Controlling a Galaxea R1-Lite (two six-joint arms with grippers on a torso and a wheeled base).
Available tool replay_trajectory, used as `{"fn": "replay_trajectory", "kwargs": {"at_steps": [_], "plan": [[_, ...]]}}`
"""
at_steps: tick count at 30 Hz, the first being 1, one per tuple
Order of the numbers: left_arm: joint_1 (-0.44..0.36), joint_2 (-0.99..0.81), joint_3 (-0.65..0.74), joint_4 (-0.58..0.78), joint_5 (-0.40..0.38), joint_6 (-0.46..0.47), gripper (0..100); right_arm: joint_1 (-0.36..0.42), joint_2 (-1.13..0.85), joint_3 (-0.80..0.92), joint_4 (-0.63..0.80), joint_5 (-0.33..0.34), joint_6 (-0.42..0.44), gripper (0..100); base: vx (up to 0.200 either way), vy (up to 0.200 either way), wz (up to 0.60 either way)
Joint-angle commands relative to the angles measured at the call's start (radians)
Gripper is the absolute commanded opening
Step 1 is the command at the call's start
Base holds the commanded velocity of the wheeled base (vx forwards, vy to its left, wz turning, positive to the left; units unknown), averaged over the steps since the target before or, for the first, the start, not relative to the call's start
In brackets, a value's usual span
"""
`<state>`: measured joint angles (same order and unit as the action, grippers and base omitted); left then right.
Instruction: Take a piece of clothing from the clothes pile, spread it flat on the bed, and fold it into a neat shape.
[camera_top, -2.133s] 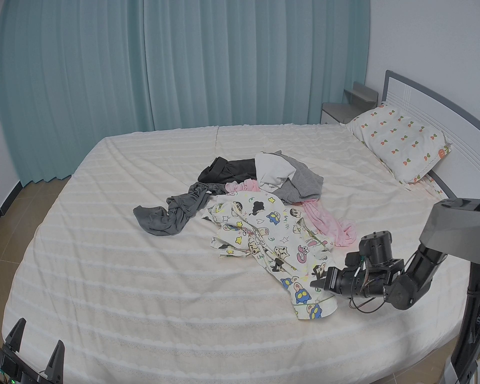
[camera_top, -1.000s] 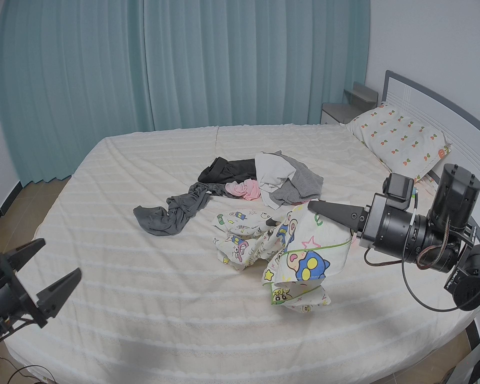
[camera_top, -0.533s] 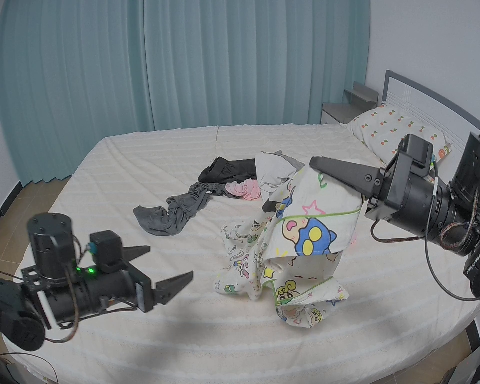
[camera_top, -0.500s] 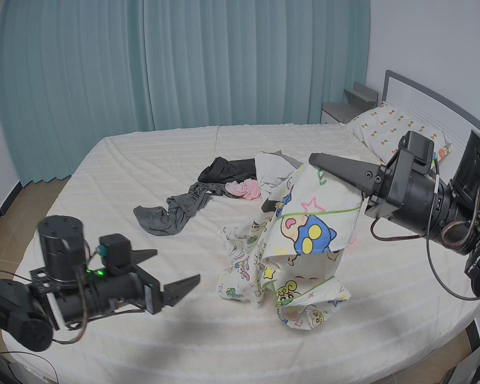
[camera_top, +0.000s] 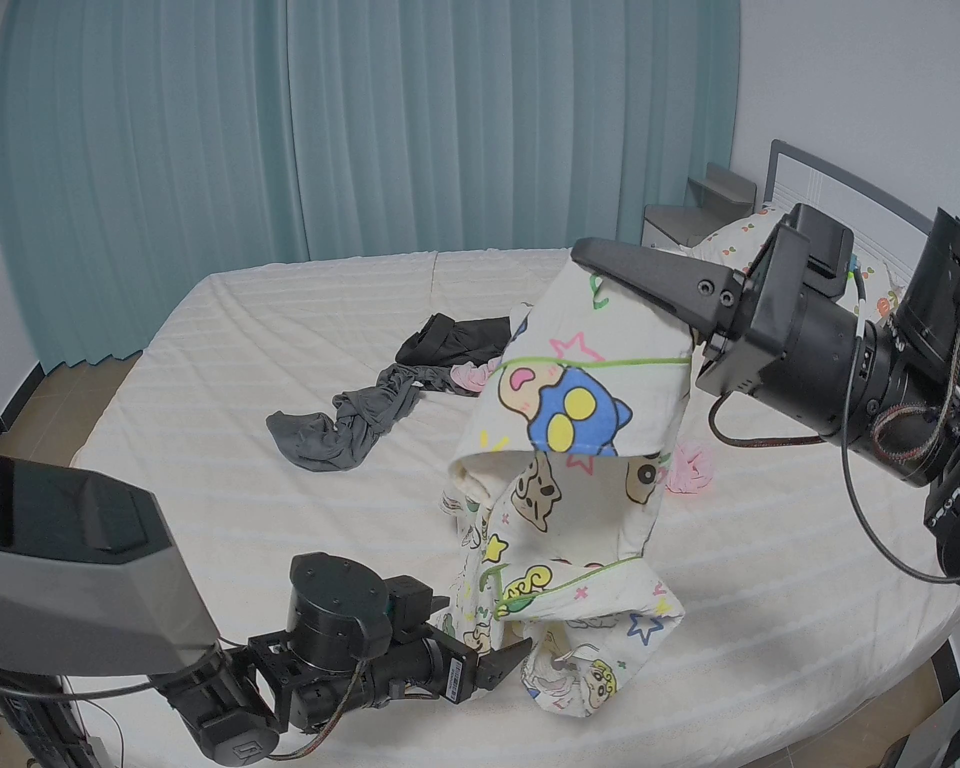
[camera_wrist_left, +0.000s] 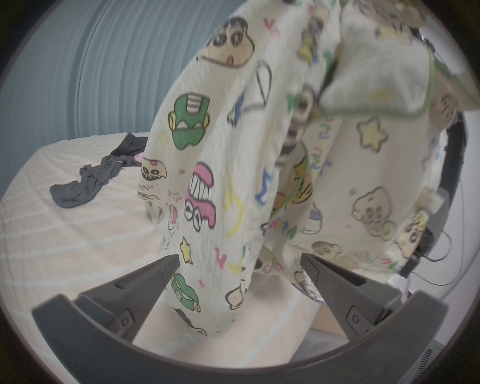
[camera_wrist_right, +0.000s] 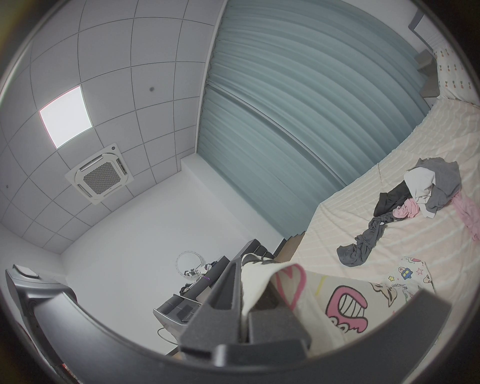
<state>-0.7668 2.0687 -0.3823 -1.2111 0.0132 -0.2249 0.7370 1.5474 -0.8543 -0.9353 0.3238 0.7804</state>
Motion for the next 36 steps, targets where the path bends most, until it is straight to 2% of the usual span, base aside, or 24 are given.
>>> {"fn": "replay_trajectory", "kwargs": {"at_steps": [1, 3, 6, 12, 15, 19, 30, 36], "plan": [[-0.005, 0.12, -0.056, -0.005, 0.094, -0.004, 100, 0.004, 0.026, -0.002, -0.002, 0.0, 0.0, 0, 0.0, 0.0, 0.0], [0.001, 0.174, -0.082, -0.044, 0.145, -0.004, 100, 0.004, 0.025, -0.002, 0.0, 0.0, 0.0, 0, 0.0, 0.0, 0.0], [0.007, 0.212, -0.086, -0.108, 0.16, -0.004, 100, 0.004, 0.023, -0.003, 0.0, 0.0, 0.0, 0, 0.0, 0.0, 0.0], [0.009, 0.232, -0.053, -0.143, 0.151, -0.005, 100, -0.021, 0.026, -0.006, -0.002, 0.0, 0.0, 0, 0.0, 0.0, 0.0], [0.011, 0.234, -0.021, -0.154, 0.113, -0.007, 100, -0.048, 0.043, -0.016, -0.002, 0.001, 0.002, 0, 0.0, 0.0, 0.0], [0.017, 0.257, -0.027, -0.17, 0.102, -0.034, 100, -0.059, 0.063, -0.019, -0.002, 0.001, 0.002, 0, 0.0, 0.0, 0.0], [0.012, 0.332, -0.11, -0.17, 0.106, -0.048, 100, -0.054, 0.062, -0.031, 0.0, 0.006, 0.0, 0, 0.0, 0.0, 0.0], [0.007, 0.393, -0.182, -0.189, 0.111, -0.137, 100, -0.031, 0.072, -0.057, 0.006, 0.001, 0.0, 0, 0.0, 0.0, 0.0]]}}
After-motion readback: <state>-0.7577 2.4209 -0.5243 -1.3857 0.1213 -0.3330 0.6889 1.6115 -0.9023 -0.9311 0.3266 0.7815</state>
